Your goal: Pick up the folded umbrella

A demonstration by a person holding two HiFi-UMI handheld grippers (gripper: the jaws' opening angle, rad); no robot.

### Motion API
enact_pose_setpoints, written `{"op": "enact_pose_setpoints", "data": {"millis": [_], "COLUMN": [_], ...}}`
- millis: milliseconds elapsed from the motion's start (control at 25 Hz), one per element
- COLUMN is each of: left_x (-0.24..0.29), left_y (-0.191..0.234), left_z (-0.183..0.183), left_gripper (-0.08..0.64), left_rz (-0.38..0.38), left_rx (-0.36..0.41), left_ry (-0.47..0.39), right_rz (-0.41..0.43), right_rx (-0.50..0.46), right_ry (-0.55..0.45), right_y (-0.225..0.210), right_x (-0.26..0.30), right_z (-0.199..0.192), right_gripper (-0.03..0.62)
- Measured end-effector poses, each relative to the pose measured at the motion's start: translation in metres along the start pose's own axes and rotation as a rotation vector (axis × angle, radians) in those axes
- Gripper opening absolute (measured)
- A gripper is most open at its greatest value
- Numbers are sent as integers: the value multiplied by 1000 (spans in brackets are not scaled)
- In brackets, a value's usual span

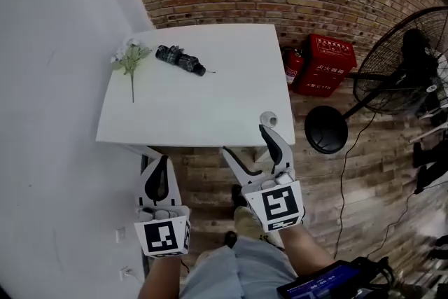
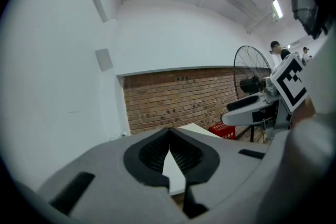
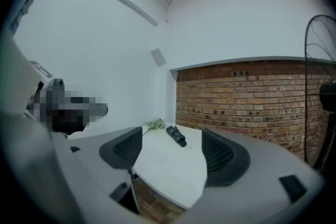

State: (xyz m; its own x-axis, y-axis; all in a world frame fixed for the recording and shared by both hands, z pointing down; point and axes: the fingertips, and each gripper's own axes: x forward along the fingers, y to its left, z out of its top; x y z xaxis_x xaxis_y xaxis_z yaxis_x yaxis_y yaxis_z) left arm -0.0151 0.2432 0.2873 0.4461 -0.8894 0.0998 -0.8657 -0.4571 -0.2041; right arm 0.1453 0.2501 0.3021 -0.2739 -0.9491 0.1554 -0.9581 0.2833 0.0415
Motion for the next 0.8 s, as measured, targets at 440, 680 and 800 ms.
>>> {"op": "enact_pose_setpoints", "data": {"millis": [440,680,800], "left_x": [74,107,119], "left_y": [40,55,57], "left_z": [2,18,26], "left_gripper": [6,7,6], "left_rz": [72,111,127], "left_rx": [-11,5,12], "left_ry": [19,1,-12], "right_rz": [76,107,113], "right_rx": [-24,-44,-54], "right_ry": [14,-20,-35], "right_y": [-25,-42,-53], "right_x": [99,134,146], "right_z": [9,29,38], "right_gripper": [350,348,348]}}
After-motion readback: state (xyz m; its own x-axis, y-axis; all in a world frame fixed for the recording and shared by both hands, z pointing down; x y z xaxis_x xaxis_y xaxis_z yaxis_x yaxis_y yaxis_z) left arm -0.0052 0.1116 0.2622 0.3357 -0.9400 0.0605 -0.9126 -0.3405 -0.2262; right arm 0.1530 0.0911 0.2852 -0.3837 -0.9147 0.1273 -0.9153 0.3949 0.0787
